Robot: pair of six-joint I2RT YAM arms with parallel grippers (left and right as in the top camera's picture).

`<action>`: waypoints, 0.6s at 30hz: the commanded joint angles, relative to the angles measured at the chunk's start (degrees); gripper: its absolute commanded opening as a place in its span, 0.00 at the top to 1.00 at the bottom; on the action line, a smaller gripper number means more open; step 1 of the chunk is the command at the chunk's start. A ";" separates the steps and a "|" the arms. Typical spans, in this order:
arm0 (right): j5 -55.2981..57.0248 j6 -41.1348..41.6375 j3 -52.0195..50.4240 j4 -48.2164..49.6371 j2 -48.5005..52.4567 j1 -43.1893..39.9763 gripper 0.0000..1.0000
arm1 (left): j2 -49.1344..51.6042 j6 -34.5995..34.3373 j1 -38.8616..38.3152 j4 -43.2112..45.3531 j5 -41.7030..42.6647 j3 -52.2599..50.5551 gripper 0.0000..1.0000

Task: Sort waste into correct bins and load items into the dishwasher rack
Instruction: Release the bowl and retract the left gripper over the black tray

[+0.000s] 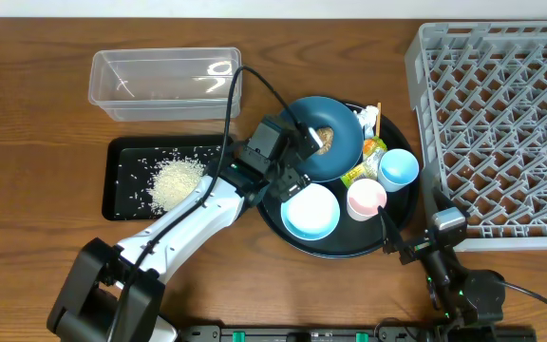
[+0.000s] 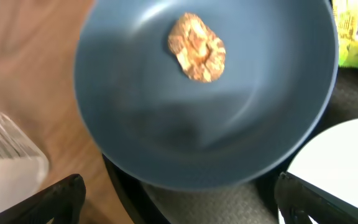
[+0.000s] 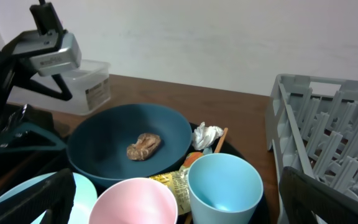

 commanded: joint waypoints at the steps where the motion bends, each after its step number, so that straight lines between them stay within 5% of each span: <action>1: 0.15 -0.66 -0.09 -0.28 -0.07 -0.76 0.01 | 0.11 2.23 0.24 0.55 2.95 1.14 0.01; 14: 0.15 -0.66 -0.09 -0.28 -0.07 -0.76 0.01 | -0.02 1.66 0.24 0.35 3.43 1.14 0.02; 18: 0.15 -0.66 -0.09 -0.28 -0.07 -0.76 0.01 | -2.54 -6.08 0.59 1.14 2.34 1.14 0.02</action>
